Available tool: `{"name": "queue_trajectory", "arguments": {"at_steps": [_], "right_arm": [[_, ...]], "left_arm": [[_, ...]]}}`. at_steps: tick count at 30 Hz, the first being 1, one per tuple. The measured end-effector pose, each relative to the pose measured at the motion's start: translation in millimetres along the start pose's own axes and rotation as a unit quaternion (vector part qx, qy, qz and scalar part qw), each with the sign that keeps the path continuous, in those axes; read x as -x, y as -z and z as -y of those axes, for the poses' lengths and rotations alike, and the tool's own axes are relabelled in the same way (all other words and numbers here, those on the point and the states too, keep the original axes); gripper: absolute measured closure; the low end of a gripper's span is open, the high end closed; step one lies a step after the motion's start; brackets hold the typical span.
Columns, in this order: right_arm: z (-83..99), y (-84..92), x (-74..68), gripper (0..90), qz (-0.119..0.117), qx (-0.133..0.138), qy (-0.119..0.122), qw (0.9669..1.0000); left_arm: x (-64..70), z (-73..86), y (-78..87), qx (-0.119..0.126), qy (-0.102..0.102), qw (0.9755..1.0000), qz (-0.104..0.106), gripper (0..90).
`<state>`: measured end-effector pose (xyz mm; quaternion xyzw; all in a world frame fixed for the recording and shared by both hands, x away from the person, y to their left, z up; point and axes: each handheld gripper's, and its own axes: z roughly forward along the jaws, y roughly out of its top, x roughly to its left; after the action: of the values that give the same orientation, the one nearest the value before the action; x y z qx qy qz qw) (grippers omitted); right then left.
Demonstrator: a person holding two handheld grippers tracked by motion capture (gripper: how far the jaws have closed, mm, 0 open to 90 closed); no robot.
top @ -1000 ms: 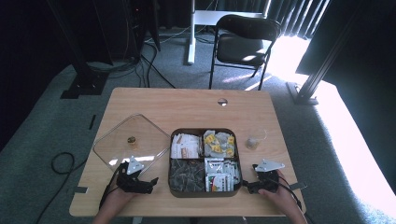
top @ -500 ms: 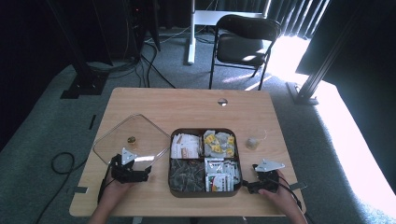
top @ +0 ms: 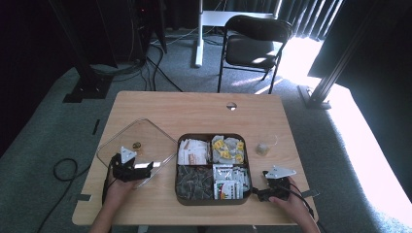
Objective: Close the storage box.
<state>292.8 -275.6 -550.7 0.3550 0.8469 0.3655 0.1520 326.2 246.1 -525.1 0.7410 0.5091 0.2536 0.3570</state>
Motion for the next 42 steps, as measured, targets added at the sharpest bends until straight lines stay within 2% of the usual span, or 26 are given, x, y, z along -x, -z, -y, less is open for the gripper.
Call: {"name": "queue_trajectory", "arguments": {"at_steps": [4, 6, 10, 11, 15, 17, 20, 24, 30, 35, 38, 42], "right_arm": [[0.0, 0.0, 0.0, 13.7, 0.0, 0.0, 0.0, 1.0], [0.0, 0.0, 0.0, 13.8, 0.0, 0.0, 0.0, 1.0], [0.0, 0.0, 0.0, 13.7, 0.0, 0.0, 0.0, 1.0], [0.0, 0.0, 0.0, 13.7, 0.0, 0.0, 0.0, 1.0], [0.0, 0.0, 0.0, 13.7, 0.0, 0.0, 0.0, 1.0], [0.0, 0.0, 0.0, 13.7, 0.0, 0.0, 0.0, 1.0], [0.0, 0.0, 0.0, 13.7, 0.0, 0.0, 0.0, 1.0], [0.0, 0.0, 0.0, 13.7, 0.0, 0.0, 0.0, 1.0], [0.0, 0.0, 0.0, 13.8, 0.0, 0.0, 0.0, 1.0], [0.0, 0.0, 0.0, 13.8, 0.0, 0.0, 0.0, 1.0], [0.0, 0.0, 0.0, 13.8, 0.0, 0.0, 0.0, 1.0], [0.1, 0.1, -0.1, 13.9, 0.0, 0.0, 0.0, 1.0]], "left_arm": [[-2.5, -4.1, -2.9, 0.003, 0.001, 1.0, -0.004, 1.5], [-7.0, -6.7, -6.5, 0.003, 0.011, 0.9999, -0.007, 2.1], [-12.0, -10.7, -10.0, 0.005, 0.018, 0.9998, -0.01, 2.1], [-13.3, -11.8, -10.9, 0.005, 0.02, 0.9998, -0.007, 4.9], [-18.9, -15.2, -16.6, 0.002, 0.03, 0.9995, -0.013, 6.7], [-21.9, -16.5, -18.8, 0.003, 0.037, 0.9992, -0.013, 12.2], [-24.5, -18.4, -23.3, -0.002, 0.037, 0.9991, -0.021, 15.1], [-27.8, -19.7, -29.7, -0.012, 0.044, 0.9987, -0.022, 15.4], [-34.0, -19.5, -38.0, -0.027, 0.052, 0.9978, -0.033, 28.2], [-39.2, -21.9, -41.2, -0.028, 0.055, 0.9974, -0.038, 36.2], [-40.6, -23.9, -44.0, -0.031, 0.061, 0.9969, -0.038, 38.0], [-37.6, -25.6, -47.8, -0.041, 0.048, 0.9968, -0.049, 43.6]]}}
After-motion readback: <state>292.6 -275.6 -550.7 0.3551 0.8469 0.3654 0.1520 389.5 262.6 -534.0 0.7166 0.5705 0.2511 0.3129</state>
